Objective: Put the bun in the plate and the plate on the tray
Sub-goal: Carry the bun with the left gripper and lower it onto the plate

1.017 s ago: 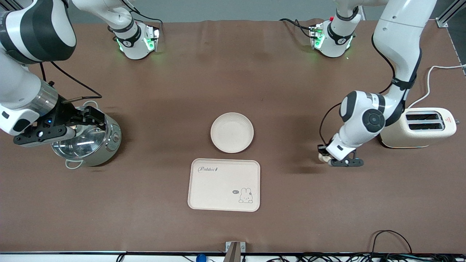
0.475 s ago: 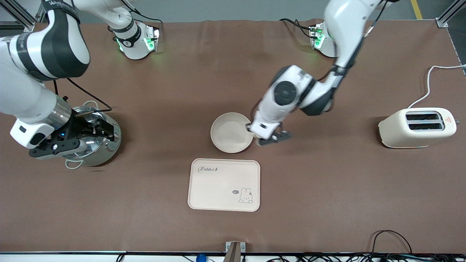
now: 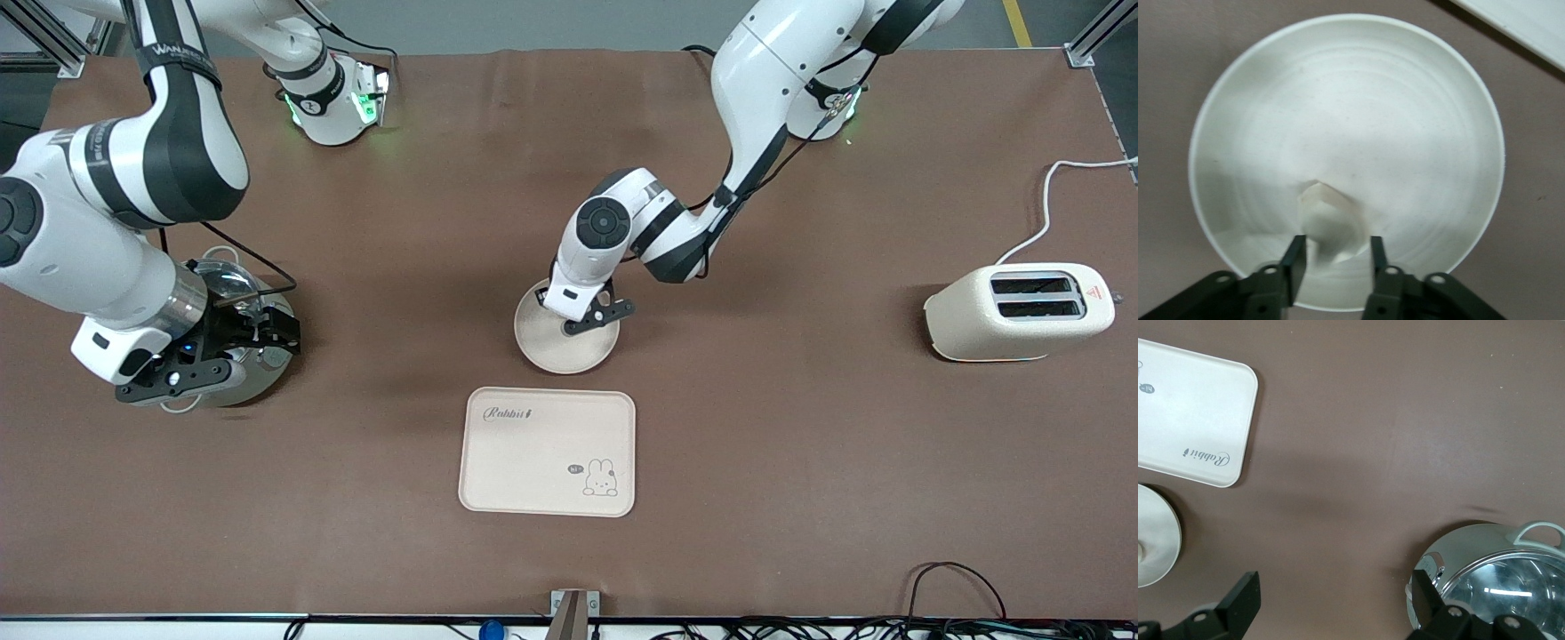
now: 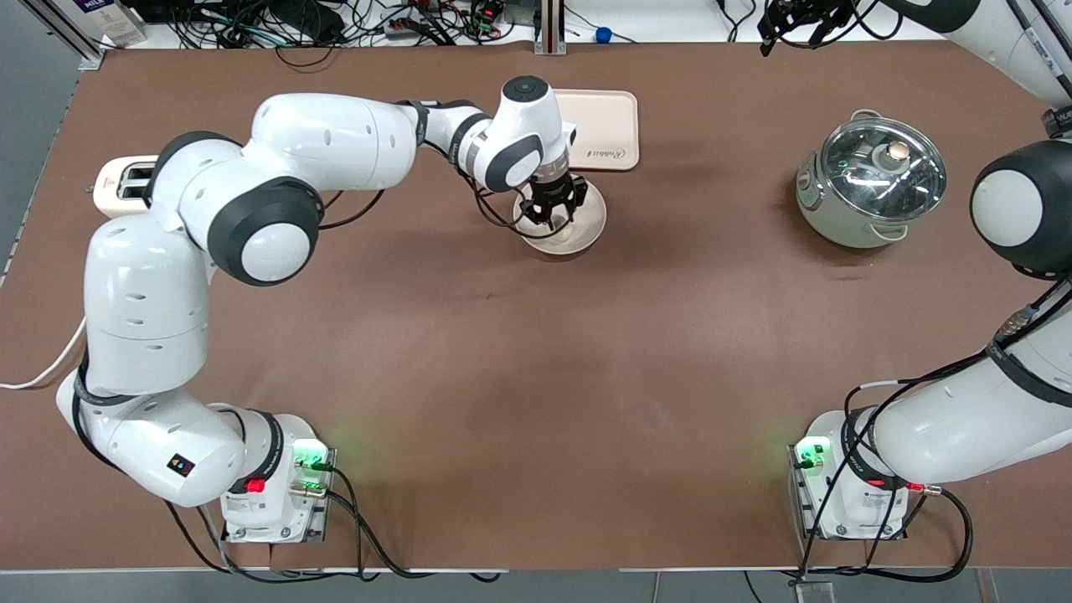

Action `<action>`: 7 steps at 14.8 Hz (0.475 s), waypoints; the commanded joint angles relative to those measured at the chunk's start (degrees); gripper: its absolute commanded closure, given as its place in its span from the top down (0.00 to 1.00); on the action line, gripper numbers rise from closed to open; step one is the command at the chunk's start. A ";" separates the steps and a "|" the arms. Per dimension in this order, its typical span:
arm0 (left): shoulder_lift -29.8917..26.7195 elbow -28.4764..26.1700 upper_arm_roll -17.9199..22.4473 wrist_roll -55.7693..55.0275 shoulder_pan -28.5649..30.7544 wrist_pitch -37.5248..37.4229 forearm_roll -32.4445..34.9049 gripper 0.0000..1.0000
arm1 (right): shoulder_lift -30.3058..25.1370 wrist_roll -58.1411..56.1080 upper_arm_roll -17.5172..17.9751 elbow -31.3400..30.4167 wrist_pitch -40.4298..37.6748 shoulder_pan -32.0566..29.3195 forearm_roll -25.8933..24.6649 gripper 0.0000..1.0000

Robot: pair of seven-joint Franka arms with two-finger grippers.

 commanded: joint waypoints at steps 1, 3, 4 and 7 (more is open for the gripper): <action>-1.15 1.53 1.02 -1.38 0.01 -1.03 1.71 1.00 | 0.31 0.46 0.03 -0.60 0.05 -0.21 1.38 1.00; -4.82 2.23 3.13 4.21 1.67 -7.94 6.17 1.00 | 0.66 0.46 0.03 -0.60 0.05 0.49 2.17 1.00; -6.76 3.02 3.14 9.38 4.03 -11.64 6.80 1.00 | 1.71 0.46 0.03 -0.51 0.22 1.27 2.52 1.00; -11.34 5.30 2.26 23.64 13.17 -20.96 6.81 1.00 | 3.83 0.46 0.03 -0.51 1.89 3.21 5.67 1.00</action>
